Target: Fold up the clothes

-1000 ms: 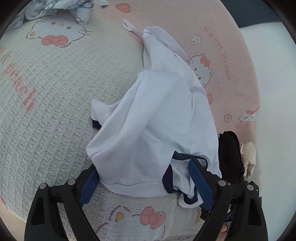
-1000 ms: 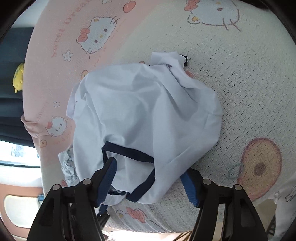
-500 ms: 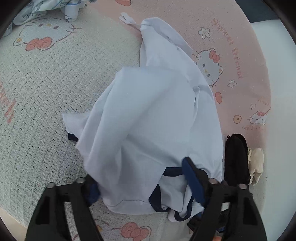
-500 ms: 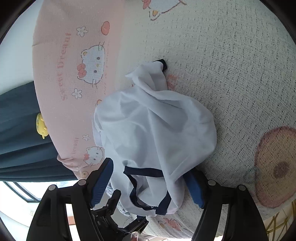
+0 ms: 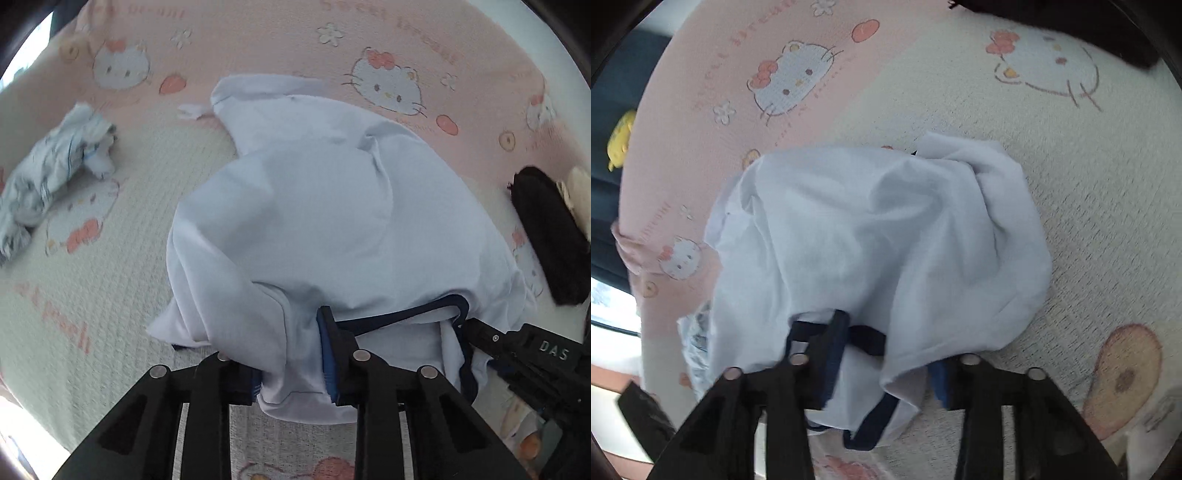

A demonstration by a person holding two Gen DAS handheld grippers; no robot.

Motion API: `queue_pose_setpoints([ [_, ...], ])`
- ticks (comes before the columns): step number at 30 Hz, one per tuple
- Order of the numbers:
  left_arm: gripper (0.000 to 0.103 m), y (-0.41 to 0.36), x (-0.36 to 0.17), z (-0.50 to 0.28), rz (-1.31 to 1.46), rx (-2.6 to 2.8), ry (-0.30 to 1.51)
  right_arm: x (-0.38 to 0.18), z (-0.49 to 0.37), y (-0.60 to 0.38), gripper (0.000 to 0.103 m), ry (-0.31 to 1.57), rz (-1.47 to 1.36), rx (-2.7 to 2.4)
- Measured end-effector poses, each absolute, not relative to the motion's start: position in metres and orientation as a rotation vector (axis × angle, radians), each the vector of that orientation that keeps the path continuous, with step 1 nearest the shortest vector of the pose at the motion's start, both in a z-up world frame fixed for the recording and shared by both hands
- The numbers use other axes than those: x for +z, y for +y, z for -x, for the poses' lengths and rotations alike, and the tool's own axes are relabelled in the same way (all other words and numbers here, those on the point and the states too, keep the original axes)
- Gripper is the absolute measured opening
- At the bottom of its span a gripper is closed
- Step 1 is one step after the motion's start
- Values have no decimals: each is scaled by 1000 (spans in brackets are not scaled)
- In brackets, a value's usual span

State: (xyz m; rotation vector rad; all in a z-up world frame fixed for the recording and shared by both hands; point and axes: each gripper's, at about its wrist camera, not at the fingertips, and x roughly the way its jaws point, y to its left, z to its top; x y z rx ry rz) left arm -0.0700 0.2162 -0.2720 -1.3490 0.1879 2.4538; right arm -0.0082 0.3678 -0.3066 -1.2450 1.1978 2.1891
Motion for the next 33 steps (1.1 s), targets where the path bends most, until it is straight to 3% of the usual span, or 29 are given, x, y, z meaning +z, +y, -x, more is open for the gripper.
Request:
queue_pose_setpoints([
  [2,23,213,-271,59,1309,2469,264,-303,13,366,7,1117,1278,2199],
  [11,18,184,-248,78,1335,2511,159,-295,1,387,4,1206,1202,2190],
  [22,12,141,-240,78,1405,2547,145,-275,-18,402,4,1148,1286,2170],
  [33,12,112,-241,69,1399,2392,-211,-271,-38,424,4,1244,1227,2231],
])
